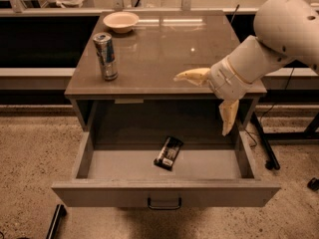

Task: Pick rxbar chocolate from top drawer and place on counter

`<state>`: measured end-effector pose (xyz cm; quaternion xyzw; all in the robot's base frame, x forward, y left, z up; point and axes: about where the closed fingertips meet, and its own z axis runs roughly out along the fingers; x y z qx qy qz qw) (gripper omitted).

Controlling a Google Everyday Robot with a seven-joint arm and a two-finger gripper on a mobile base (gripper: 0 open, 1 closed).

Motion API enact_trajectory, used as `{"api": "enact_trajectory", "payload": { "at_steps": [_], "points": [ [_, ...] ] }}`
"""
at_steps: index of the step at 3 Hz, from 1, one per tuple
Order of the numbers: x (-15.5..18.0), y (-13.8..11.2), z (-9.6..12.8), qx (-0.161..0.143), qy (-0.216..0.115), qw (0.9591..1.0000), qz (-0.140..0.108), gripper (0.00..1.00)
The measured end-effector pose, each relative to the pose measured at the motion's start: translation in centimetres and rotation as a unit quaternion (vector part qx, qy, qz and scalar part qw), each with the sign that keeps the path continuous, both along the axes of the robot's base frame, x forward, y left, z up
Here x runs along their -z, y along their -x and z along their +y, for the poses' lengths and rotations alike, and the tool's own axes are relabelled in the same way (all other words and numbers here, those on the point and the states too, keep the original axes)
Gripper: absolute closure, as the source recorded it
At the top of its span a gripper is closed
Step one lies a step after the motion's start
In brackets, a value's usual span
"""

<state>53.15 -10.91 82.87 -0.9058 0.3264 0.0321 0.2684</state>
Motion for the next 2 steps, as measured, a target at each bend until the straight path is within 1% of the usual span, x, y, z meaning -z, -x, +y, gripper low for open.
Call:
{"api": "enact_trajectory", "payload": {
  "at_steps": [1,2],
  "points": [
    [-0.2,0.1,3.7,-0.041,0.042,0.9975,-0.04,0.0],
    [3.3,1.0,6.8,-0.085,0.124,0.9859,-0.073,0.0]
  ]
}}
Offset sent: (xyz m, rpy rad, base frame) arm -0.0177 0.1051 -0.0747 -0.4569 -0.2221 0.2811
